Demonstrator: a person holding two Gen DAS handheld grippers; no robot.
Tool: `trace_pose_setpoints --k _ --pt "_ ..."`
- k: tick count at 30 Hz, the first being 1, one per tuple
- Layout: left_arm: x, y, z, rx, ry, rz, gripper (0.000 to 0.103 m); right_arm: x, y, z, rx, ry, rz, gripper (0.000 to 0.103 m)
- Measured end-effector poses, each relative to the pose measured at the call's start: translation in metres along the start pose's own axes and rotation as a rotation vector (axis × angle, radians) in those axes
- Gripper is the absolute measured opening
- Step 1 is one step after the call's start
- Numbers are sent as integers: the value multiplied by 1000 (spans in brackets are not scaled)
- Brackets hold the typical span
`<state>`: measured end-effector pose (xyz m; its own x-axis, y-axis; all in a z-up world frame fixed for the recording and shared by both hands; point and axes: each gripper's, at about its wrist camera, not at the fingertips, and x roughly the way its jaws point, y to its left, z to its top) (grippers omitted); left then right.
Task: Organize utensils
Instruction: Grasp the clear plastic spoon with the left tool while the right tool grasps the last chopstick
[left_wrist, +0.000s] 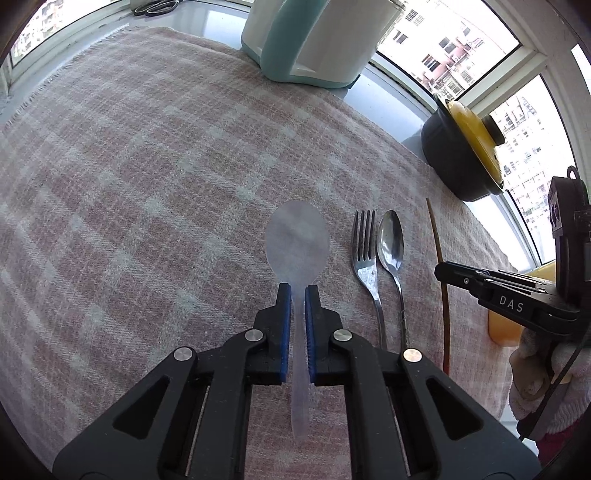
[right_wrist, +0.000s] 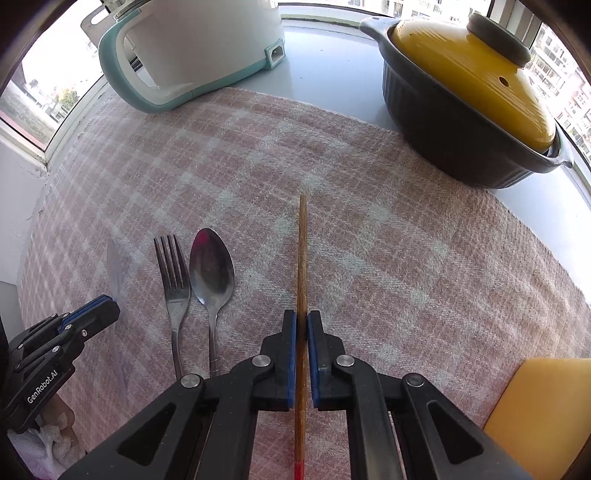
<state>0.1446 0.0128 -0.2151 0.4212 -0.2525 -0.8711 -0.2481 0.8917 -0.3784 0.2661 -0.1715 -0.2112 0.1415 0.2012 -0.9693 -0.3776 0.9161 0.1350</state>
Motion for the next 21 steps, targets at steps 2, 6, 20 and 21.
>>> trace_pose_setpoints --k 2,6,20,21 --pt "-5 -1 -4 -8 -12 -9 5 -8 -3 -8 9 -20 17 3" --pt "-14 -5 -11 5 -34 -12 5 -25 -3 -22 -6 -72 23 3" --pt "-13 -28 -18 60 -13 1 0 -78 -3 -60 -48 -192 5 3" --pt "-10 -30 -18 71 -10 11 5 -78 -3 -61 -47 -193 5 3"
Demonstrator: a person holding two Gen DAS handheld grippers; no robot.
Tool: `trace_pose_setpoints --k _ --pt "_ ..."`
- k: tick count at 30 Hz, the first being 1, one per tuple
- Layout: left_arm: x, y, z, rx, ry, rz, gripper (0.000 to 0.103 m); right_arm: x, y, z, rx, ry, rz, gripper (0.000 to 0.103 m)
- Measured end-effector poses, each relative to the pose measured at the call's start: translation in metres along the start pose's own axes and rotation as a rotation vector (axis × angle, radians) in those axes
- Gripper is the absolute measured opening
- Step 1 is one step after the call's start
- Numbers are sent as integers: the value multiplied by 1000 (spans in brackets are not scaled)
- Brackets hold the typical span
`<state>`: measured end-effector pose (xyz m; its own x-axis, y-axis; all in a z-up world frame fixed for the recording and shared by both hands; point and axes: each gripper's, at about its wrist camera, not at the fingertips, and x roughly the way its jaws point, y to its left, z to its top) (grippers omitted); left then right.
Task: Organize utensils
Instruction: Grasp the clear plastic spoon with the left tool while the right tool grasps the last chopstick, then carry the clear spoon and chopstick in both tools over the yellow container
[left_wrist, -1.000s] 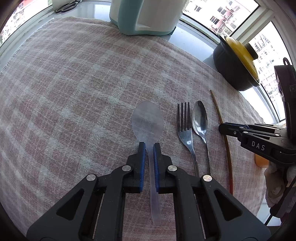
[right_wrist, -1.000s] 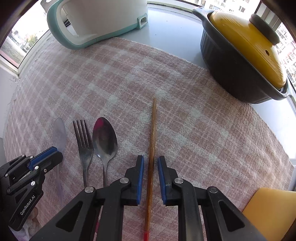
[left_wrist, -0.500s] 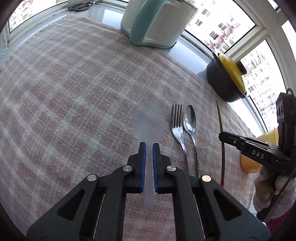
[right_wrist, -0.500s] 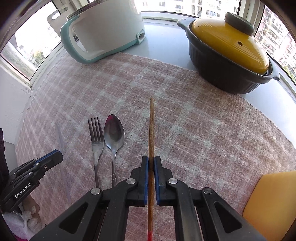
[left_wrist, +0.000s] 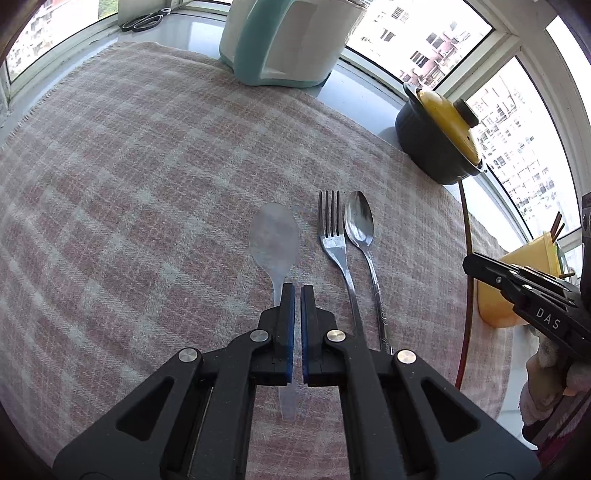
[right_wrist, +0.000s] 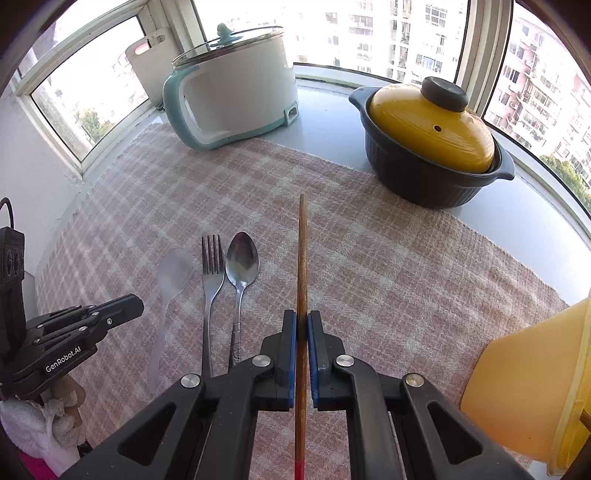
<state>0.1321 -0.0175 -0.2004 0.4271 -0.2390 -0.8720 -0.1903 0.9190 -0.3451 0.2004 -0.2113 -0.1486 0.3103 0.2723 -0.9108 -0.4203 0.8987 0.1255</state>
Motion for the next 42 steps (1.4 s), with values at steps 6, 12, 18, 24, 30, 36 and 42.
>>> trace_pose_setpoints --k 6,12,18,24,30,36,42 --pt "19 -1 1 22 71 83 39 -1 -2 -8 12 6 14 3" --pt "29 -8 1 75 70 147 25 -6 -3 -11 16 0 12 3" --pt "29 -2 2 102 37 148 2 -11 -5 -10 23 -15 7 3" --pt "-1 12 0 7 -23 62 2 -25 -5 -14 23 -43 8 3" --pt "-46 -5 -8 5 -120 3 2 -52 -6 -22 18 -99 20 3" --pt "-82 -43 -14 39 -207 -66 2 -92 -11 -31 11 -172 48 3" --pt "-112 -91 -19 76 -294 -118 2 -136 -29 -42 9 -240 66 3"
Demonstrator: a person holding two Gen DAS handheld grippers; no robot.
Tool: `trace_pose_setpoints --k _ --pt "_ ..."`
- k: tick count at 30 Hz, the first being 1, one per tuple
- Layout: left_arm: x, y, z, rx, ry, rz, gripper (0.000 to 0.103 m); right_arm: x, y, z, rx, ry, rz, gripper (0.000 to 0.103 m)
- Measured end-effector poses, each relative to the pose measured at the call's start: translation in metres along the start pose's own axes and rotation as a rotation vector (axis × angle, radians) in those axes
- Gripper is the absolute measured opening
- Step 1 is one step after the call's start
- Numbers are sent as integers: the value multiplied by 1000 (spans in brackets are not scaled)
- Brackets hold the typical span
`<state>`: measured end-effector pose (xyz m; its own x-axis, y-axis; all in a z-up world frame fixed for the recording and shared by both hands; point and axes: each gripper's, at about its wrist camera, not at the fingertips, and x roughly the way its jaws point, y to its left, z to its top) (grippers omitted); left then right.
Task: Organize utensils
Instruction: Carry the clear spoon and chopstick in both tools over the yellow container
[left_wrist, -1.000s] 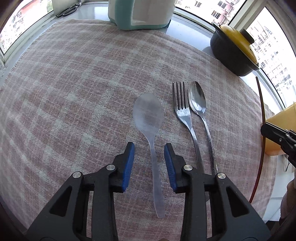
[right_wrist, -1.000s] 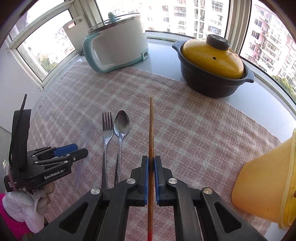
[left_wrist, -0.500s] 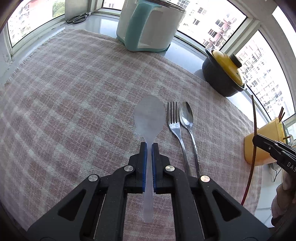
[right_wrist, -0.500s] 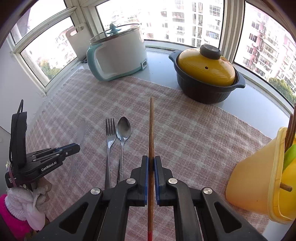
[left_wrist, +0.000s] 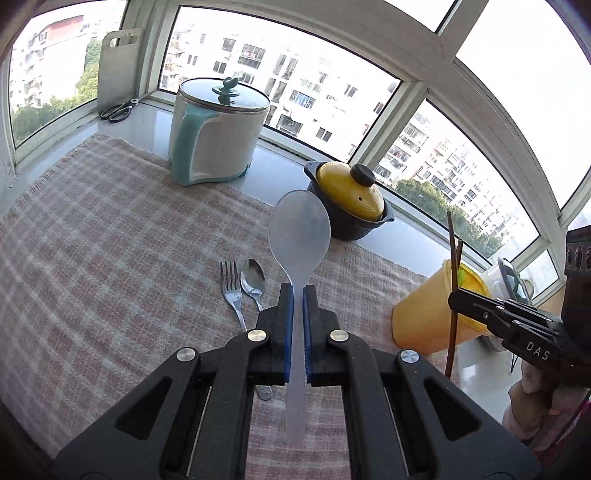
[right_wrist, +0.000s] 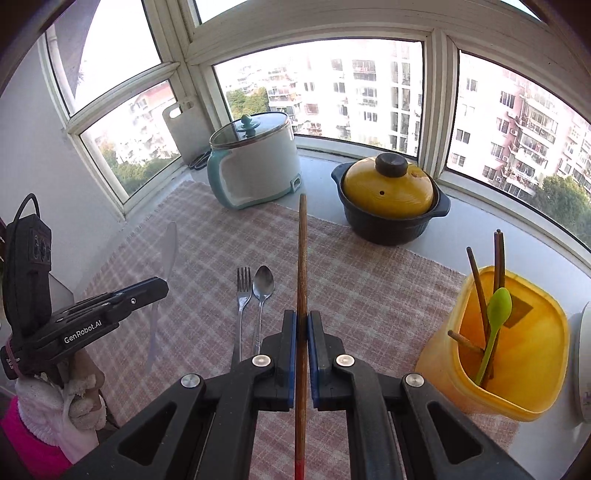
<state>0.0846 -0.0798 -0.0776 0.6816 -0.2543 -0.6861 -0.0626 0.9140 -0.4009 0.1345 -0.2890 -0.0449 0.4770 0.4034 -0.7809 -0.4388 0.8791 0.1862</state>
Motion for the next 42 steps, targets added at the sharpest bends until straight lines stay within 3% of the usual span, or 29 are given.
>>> trace_pose_setpoints --k 7,19,32,42 --pt "-1 -62 9 35 -51 -78 2 -48 -37 -2 17 -66 -8 3" --pt "23 -155 20 82 -67 -177 2 -101 -122 15 84 -180 -93 3" --pt "72 -213 30 76 -83 -191 2 -80 -171 43 106 -214 -117 3" --pt "107 -238 19 117 -98 -171 2 -55 -196 40 141 -200 -99 3"
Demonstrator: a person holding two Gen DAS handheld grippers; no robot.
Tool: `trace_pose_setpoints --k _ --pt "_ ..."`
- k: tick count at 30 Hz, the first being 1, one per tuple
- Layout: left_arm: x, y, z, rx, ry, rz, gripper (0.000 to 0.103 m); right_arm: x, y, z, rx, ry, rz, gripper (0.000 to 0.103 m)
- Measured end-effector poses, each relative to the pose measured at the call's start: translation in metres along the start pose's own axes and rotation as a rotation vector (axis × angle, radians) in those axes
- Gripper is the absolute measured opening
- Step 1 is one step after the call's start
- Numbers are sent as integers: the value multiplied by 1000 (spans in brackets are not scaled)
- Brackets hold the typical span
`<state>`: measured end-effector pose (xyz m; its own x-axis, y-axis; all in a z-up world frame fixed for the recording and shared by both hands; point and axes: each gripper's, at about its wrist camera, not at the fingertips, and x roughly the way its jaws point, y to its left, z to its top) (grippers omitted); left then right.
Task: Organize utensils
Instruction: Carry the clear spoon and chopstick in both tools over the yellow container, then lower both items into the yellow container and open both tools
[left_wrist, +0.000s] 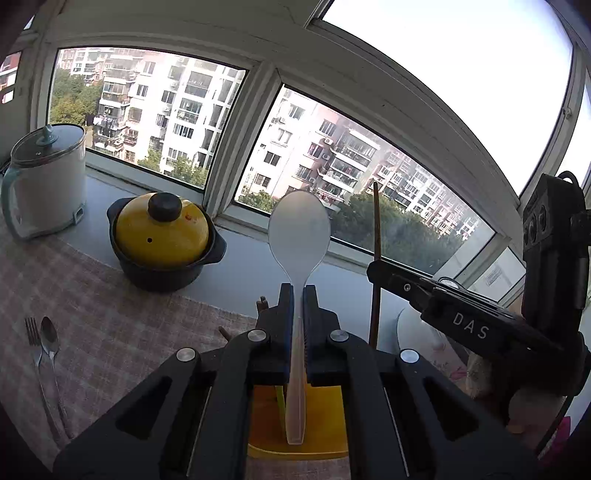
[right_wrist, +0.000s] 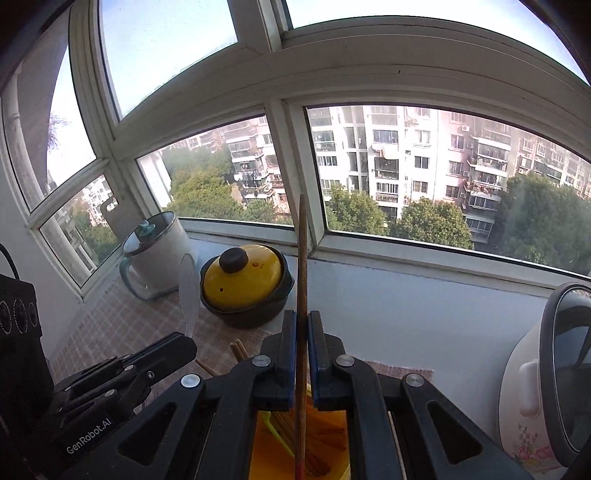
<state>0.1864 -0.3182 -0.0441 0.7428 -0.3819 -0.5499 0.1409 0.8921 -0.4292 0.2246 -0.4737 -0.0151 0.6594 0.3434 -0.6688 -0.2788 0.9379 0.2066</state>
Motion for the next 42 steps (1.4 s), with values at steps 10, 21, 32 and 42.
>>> trace_pose_setpoints --k 10,21,32,42 --pt "19 -1 -9 27 -1 19 2 17 -14 -8 26 27 15 3" --pt "19 0 -11 47 36 25 2 16 -18 -11 35 27 21 20" --pt "-1 9 -17 44 39 37 3 2 -15 -18 42 10 -1 25" --pt "-29 24 -21 41 49 47 6 -13 -7 -31 53 2 -14 47"
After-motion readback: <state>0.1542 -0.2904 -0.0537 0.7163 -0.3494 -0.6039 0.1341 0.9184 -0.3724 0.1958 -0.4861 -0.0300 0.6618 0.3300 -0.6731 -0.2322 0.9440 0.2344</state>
